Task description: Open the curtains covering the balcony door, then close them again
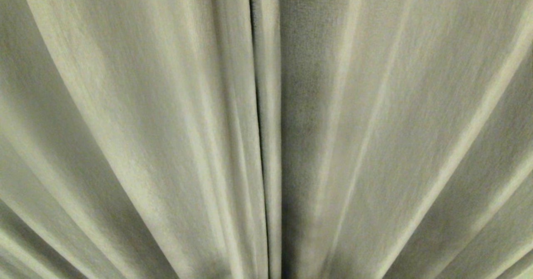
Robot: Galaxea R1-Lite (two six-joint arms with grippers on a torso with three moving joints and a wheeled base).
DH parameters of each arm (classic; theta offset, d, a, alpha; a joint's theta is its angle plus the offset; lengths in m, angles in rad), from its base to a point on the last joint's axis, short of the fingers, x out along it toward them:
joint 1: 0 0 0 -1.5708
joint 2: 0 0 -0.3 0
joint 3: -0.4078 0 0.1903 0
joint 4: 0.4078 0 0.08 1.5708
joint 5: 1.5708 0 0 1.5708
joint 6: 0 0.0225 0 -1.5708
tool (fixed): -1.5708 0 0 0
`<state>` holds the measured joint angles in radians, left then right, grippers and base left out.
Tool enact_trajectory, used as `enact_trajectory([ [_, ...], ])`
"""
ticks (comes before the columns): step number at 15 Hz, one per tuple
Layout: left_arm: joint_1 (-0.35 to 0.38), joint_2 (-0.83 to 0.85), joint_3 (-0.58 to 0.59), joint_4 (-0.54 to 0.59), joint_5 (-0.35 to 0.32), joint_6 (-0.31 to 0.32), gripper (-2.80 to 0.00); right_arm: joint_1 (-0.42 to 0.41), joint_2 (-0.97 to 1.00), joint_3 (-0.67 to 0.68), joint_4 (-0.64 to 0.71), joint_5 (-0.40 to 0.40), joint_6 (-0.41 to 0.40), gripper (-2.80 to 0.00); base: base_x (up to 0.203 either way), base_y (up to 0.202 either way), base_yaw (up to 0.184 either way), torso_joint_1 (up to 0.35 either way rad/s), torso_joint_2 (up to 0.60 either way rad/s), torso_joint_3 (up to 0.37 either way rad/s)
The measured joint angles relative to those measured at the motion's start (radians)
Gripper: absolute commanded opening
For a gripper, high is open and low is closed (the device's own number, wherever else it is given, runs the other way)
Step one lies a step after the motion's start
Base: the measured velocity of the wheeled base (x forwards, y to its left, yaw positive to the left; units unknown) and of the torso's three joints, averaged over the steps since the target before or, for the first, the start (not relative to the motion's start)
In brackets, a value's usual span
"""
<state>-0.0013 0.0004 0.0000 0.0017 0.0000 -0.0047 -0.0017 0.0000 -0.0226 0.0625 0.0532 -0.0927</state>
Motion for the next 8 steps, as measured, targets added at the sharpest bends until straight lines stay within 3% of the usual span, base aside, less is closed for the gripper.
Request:
enact_trajectory([
  [8,0.000,0.000,0.000,0.000,0.000,0.000,-2.80,0.000,0.000,0.000,0.001,-0.001,0.002,-2.80,0.000,0.000,0.000,0.000,0.00,0.000],
])
